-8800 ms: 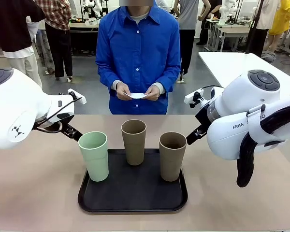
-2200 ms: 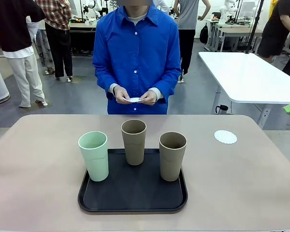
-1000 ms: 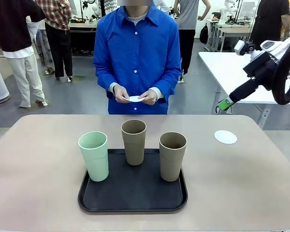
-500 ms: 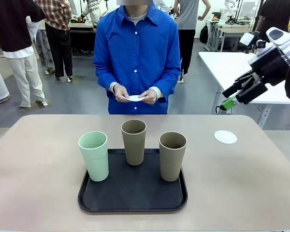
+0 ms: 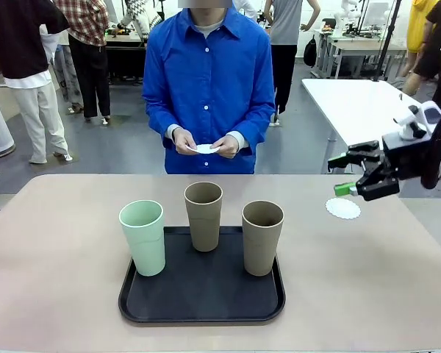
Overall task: Place coasters on the table and set cups on them.
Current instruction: Pick up one Reusable plastic cup and place it on a coaster set by the human.
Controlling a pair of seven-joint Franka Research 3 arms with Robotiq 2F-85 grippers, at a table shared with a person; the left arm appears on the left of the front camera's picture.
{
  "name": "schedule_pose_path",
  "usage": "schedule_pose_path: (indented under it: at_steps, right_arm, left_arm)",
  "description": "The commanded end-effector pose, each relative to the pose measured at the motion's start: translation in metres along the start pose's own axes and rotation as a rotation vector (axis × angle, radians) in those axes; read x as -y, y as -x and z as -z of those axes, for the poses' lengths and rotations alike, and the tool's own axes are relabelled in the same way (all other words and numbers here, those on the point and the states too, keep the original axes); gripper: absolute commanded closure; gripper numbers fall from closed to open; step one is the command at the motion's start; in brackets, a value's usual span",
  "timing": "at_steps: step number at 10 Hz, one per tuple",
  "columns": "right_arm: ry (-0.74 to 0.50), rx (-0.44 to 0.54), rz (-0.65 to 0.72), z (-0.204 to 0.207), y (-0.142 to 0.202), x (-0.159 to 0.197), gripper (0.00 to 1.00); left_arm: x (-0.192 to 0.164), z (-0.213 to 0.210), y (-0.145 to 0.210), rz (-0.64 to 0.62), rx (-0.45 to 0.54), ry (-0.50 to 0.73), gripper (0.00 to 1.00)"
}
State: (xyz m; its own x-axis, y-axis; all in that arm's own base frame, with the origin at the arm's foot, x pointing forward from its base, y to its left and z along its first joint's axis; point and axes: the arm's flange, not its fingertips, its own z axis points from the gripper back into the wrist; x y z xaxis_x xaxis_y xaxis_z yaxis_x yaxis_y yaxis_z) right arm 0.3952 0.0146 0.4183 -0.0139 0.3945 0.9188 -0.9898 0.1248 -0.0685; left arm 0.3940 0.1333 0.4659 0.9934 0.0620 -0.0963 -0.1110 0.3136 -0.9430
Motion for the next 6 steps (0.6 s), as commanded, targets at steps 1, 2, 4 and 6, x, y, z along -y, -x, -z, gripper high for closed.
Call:
schedule_pose_path:
  at_steps: [1,2,4,6]
  right_arm:
    - [-0.067,0.048,0.041,0.001,0.021,0.022,0.0]
    - [-0.079,0.055,0.064,0.008,0.029,0.025,0.0]
    - [-0.114,0.049,0.099,0.026,0.047,0.028,0.0]
    - [-0.111,0.037,0.104,0.031,0.056,0.026,0.0]
  left_arm:
    - [0.001,-0.003,0.0,0.01,-0.002,0.006,0.0]
    - [0.001,-0.003,0.0,0.01,-0.002,0.006,0.0]
    - [0.001,-0.003,0.0,0.01,-0.002,0.006,0.0]
    - [0.001,-0.003,0.0,0.01,-0.002,0.006,0.0]
